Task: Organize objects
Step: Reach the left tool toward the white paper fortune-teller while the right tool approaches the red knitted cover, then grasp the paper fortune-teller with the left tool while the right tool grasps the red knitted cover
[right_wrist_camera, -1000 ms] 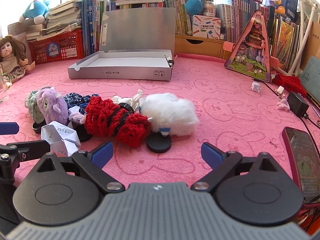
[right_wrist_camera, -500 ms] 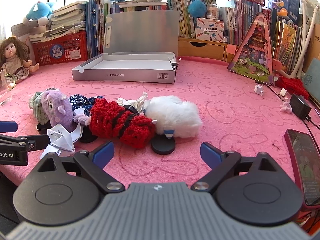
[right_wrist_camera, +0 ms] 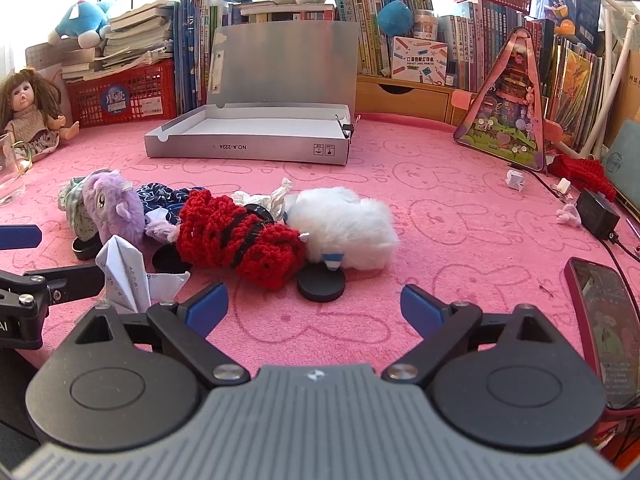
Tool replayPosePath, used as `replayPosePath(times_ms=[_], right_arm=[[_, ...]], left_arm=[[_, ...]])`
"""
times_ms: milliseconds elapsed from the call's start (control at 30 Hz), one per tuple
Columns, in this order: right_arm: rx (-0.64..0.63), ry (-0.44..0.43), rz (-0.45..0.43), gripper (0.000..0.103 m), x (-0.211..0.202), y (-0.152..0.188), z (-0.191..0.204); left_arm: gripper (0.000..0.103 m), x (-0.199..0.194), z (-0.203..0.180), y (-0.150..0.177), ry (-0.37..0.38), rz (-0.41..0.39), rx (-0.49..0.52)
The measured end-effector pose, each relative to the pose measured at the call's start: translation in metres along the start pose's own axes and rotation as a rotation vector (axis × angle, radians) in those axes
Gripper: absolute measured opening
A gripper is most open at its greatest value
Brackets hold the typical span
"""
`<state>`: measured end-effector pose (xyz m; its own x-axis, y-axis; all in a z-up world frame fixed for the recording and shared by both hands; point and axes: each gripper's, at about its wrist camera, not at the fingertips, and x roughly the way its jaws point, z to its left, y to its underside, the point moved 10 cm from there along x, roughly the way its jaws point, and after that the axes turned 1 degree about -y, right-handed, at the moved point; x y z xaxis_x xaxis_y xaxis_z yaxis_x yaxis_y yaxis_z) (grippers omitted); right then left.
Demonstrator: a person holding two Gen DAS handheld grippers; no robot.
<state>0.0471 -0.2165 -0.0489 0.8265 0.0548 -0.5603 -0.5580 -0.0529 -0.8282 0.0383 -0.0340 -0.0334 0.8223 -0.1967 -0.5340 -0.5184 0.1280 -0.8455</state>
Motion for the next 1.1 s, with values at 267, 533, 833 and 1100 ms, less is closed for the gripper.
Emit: replayPosePath(times_ms=[267,533,833,1100], right_arm=[[-0.016,-0.012,-0.013,0.097,-0.003,0.001,0.004],[0.016,0.005,-0.004,0.097,-0.001,0.002,-0.007],[0.043,0.02,0.001,0.094,-0.004,0.003,-0.018],[0.039,-0.041,0.013,0.083,-0.004,0.006,-0.004]], left_arm=[[0.103,-0.005,-0.013,-0.003,0.03,-0.05,0.068],[0.095,-0.006,-0.037,-0.005,0.125,-0.051,0.094],[0.076,0.02,-0.057,-0.001,0.149,0.013,0.07],[0.057,0.041,-0.048,0.005,0.132,0.072,-0.008]])
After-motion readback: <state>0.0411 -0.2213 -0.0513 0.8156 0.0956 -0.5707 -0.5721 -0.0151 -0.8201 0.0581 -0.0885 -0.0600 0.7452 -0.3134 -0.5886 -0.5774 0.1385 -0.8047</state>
